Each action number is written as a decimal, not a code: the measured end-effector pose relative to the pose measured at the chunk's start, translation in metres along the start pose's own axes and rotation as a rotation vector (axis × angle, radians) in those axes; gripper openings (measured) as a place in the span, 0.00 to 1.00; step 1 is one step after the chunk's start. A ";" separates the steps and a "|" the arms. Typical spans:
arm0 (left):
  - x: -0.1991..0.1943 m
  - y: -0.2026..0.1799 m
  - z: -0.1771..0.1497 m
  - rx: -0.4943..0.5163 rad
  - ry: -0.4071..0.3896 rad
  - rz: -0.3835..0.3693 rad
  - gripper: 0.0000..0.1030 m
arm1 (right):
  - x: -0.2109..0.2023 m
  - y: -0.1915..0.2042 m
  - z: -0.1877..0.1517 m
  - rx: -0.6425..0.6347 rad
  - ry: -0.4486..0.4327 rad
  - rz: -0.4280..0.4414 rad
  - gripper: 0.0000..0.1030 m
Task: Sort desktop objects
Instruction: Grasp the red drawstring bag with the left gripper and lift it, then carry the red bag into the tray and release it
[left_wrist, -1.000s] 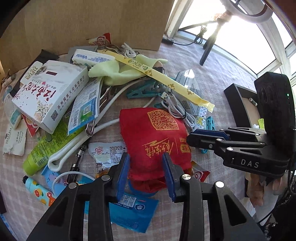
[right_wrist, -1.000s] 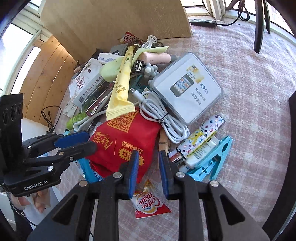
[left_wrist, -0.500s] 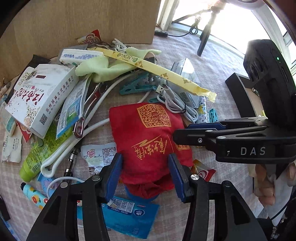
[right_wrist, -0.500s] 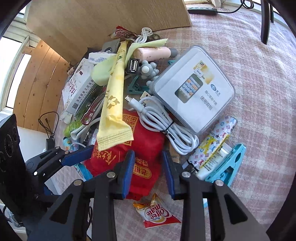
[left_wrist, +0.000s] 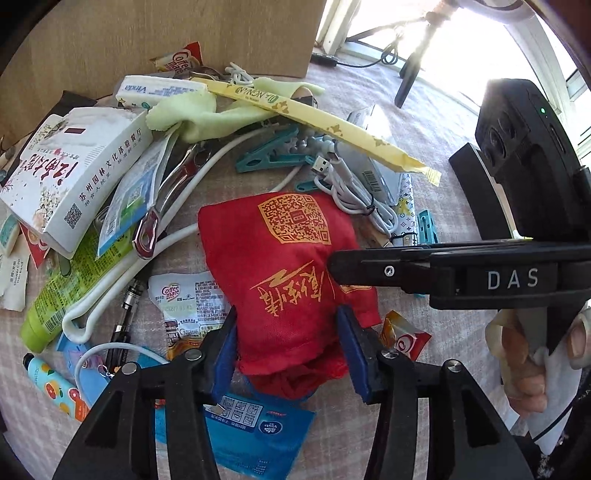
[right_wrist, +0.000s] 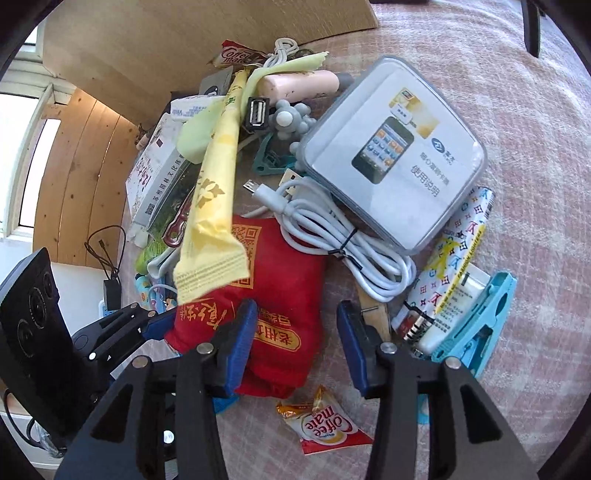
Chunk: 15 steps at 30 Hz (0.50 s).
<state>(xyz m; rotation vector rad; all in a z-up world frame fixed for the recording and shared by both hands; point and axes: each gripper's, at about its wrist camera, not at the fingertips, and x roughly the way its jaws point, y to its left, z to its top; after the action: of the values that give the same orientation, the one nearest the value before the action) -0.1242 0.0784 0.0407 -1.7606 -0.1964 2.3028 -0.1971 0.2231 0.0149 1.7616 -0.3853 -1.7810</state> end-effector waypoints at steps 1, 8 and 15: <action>-0.002 -0.001 -0.001 -0.009 -0.005 -0.001 0.45 | 0.000 0.001 -0.002 0.001 0.001 0.019 0.39; -0.032 -0.024 -0.016 0.031 -0.041 -0.017 0.44 | -0.028 0.026 -0.016 -0.092 -0.037 -0.034 0.37; -0.053 -0.072 -0.023 0.091 -0.070 -0.046 0.44 | -0.082 0.012 -0.041 -0.090 -0.088 -0.035 0.37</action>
<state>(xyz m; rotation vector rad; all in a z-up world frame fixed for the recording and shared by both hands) -0.0817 0.1332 0.1023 -1.6173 -0.1411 2.3042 -0.1594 0.2704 0.0847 1.6417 -0.3068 -1.8758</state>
